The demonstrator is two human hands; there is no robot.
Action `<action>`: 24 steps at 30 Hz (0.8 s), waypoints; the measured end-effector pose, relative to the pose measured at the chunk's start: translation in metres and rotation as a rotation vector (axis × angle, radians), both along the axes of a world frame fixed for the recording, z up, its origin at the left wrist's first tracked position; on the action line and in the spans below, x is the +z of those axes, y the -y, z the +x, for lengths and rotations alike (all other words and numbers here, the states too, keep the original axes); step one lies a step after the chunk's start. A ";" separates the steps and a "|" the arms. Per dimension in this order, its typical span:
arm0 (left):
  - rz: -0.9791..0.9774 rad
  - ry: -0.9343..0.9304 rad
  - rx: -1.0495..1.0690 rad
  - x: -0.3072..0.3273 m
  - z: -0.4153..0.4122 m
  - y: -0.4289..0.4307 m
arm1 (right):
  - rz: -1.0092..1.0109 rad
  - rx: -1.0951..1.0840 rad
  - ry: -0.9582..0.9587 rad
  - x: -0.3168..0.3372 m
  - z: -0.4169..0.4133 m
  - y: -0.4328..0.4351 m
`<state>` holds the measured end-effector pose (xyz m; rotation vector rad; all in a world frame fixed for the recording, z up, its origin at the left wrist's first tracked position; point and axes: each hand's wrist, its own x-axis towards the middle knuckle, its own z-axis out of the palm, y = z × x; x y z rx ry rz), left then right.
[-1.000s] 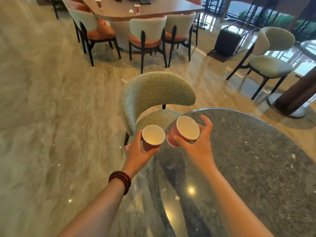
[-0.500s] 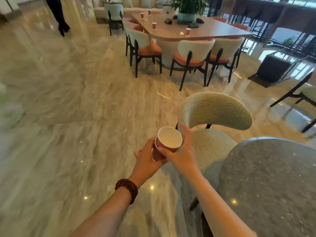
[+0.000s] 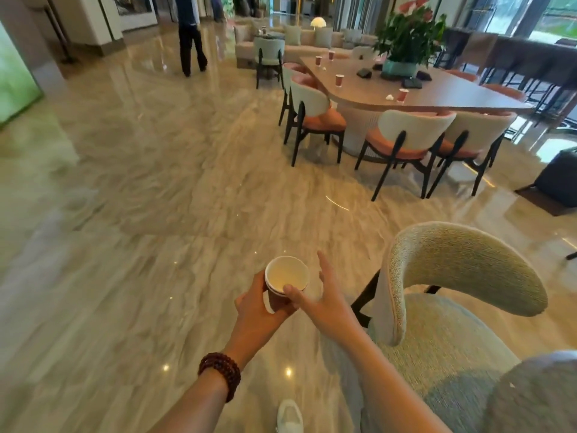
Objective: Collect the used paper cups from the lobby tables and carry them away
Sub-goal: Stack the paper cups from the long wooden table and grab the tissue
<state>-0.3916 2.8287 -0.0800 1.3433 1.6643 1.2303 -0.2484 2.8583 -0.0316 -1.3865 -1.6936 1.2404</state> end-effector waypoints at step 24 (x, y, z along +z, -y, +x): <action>0.097 0.134 0.205 0.024 -0.126 -0.420 | -0.008 -0.192 -0.185 0.000 0.001 -0.422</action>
